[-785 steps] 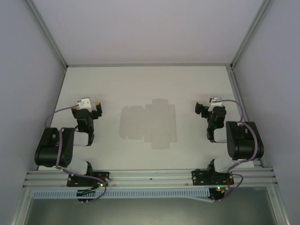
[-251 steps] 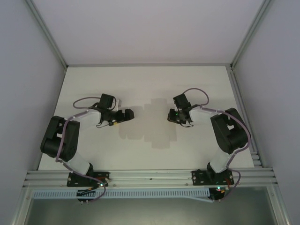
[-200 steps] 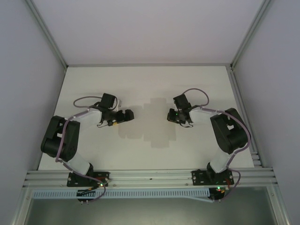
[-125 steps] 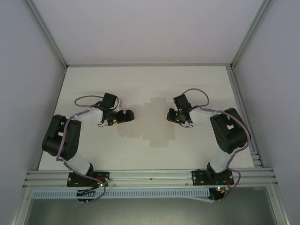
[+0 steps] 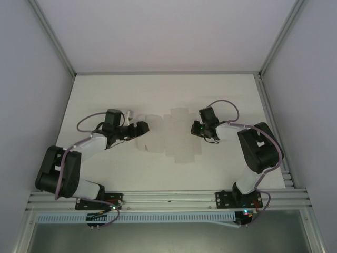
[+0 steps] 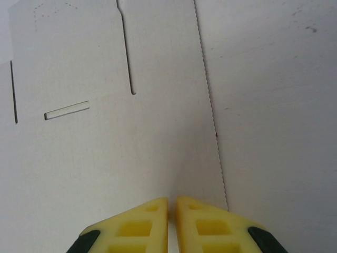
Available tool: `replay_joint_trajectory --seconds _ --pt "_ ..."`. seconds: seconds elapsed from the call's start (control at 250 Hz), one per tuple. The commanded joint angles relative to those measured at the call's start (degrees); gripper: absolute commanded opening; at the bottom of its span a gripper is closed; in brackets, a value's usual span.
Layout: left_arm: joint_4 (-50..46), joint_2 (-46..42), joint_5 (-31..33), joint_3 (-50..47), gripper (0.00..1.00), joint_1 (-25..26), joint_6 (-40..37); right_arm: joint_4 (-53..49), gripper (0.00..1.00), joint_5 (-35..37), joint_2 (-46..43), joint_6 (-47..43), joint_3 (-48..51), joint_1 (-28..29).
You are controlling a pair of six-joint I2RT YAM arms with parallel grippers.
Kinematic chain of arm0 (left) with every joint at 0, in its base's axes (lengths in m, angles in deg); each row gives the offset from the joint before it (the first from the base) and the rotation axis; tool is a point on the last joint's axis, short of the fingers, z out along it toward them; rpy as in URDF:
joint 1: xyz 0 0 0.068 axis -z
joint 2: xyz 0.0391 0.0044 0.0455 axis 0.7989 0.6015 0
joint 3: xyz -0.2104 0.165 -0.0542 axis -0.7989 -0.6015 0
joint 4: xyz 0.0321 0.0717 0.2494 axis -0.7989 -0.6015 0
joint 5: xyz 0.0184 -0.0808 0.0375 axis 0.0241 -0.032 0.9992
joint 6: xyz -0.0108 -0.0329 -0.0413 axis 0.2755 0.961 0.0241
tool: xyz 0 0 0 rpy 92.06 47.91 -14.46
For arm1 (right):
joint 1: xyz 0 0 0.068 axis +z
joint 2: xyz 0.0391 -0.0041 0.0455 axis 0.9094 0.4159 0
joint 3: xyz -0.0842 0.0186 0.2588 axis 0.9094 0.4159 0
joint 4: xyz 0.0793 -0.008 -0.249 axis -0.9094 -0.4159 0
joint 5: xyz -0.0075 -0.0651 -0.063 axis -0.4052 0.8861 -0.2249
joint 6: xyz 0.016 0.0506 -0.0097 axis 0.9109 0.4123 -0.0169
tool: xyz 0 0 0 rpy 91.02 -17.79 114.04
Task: Assemble paper box
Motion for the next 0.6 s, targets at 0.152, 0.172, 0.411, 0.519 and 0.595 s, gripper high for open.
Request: replay_joint_trajectory --seconds 0.152,0.172,0.411,0.519,0.595 --pt "9.69 -3.64 -10.96 0.91 0.85 2.53 0.25 -6.37 0.13 -6.25 4.36 0.34 4.86 2.42" --pt "8.14 -3.16 -10.1 1.53 0.82 2.63 -0.58 -6.26 0.13 -6.42 4.37 0.24 4.79 2.36" --pt "-9.17 1.78 2.36 8.88 0.68 3.28 -7.98 -5.92 0.14 -5.65 2.87 -0.77 5.58 2.4" --pt "-10.42 3.36 4.33 10.0 0.55 3.91 -9.17 -4.97 0.15 -5.95 1.7 -1.32 5.94 2.41" --pt "-12.66 4.95 6.6 11.56 0.35 4.58 -10.3 -4.24 0.15 -6.65 0.83 -1.91 5.81 2.41"
